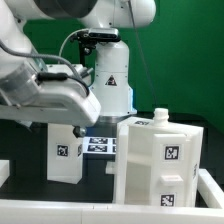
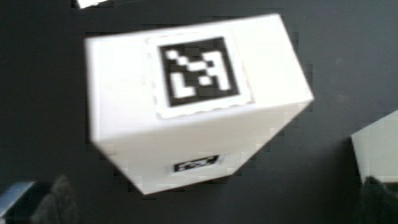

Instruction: Assemble cabinet

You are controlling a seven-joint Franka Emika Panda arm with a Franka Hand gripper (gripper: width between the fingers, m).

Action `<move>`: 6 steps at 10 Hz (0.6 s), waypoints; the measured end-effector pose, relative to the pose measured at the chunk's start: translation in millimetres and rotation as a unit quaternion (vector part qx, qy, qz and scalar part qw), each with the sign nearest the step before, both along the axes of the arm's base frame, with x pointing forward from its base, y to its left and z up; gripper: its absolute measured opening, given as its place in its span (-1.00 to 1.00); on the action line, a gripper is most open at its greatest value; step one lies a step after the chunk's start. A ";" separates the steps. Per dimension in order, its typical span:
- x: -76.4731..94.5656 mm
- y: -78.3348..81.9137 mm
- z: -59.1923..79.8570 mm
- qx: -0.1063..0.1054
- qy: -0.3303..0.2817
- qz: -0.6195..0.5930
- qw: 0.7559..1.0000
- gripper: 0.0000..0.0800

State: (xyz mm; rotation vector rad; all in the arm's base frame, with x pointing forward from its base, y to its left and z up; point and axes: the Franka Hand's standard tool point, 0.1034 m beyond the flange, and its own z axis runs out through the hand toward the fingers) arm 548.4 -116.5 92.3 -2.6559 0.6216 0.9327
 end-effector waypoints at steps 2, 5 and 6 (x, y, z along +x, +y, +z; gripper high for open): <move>-0.1 -1.8 0.5 -0.001 0.000 -0.001 1.000 0.99; -10.8 0.3 -3.9 0.010 0.036 0.001 0.999 0.99; -9.2 0.4 -6.0 0.016 0.059 0.002 0.998 0.99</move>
Offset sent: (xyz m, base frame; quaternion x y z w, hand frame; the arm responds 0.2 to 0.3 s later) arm 0.0000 0.0000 0.0000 0.0000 0.0000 0.0000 1.0000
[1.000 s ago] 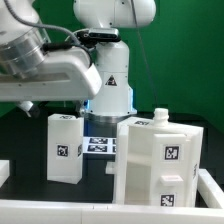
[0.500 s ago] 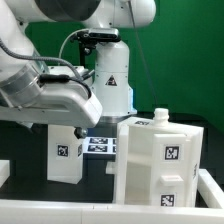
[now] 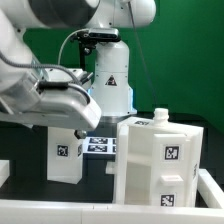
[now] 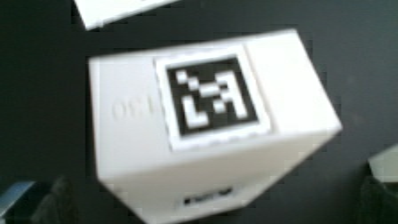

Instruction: Assemble cabinet

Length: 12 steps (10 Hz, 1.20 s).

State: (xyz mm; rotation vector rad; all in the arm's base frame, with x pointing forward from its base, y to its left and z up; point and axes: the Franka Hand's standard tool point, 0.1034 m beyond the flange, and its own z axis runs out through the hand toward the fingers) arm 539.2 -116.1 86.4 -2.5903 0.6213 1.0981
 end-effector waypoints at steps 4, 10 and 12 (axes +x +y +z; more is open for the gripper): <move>-3.4 -3.6 -7.9 0.025 0.111 0.007 0.993 0.99; -23.7 6.3 -23.7 0.020 0.138 -0.014 0.990 0.99; -28.6 8.0 -34.3 0.018 0.138 -0.017 0.990 0.99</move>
Offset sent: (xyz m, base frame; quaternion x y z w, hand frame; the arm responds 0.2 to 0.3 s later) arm 0.0000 0.0000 0.0000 0.0000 -0.1296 0.0000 0.9916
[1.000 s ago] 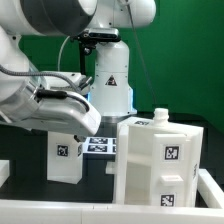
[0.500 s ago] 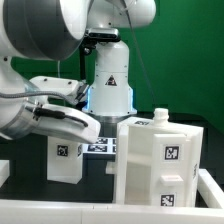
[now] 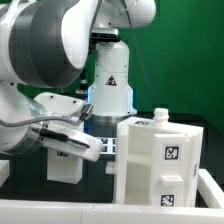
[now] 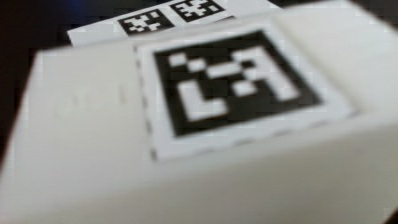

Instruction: Assemble cabinet

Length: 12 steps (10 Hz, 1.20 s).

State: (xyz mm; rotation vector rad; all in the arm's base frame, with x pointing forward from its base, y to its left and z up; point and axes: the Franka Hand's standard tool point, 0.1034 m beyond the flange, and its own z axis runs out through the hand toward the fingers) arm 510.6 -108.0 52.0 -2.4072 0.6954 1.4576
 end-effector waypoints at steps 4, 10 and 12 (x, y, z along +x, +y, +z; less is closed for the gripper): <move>-2.9 1.7 -5.5 -0.005 0.002 0.002 1.000 0.74; 3.7 -5.4 4.9 -0.012 -0.018 0.021 1.000 0.38; 21.7 -12.5 54.4 -0.013 -0.072 0.052 0.996 0.38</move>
Offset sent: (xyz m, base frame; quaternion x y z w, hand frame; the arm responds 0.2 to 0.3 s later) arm 0.0000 0.0000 0.0000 0.0000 0.0000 0.0000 1.0000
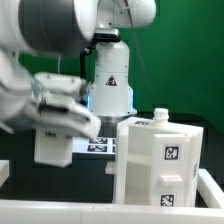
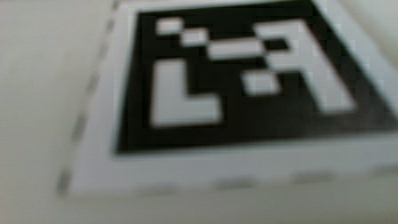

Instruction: Assemble cabinet

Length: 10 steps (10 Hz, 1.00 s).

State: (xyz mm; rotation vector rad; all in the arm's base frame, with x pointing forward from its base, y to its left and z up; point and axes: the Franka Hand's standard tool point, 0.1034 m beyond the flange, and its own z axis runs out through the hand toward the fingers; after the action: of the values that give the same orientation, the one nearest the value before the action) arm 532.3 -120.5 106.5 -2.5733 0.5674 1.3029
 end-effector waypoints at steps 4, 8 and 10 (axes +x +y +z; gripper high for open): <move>13.2 23.4 70.0 -0.037 -0.185 0.031 0.982 0.38; 31.7 40.6 67.2 -0.103 -0.314 0.042 0.943 0.38; 59.9 85.2 78.9 -0.130 -0.394 0.061 0.908 0.38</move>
Offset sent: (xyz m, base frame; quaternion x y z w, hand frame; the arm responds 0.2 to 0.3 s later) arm -0.0271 0.0070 0.0317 0.0252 0.1530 0.0056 0.9879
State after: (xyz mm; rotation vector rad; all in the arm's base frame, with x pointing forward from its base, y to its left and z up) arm 592.2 -35.3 185.4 -3.0548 0.4295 0.1186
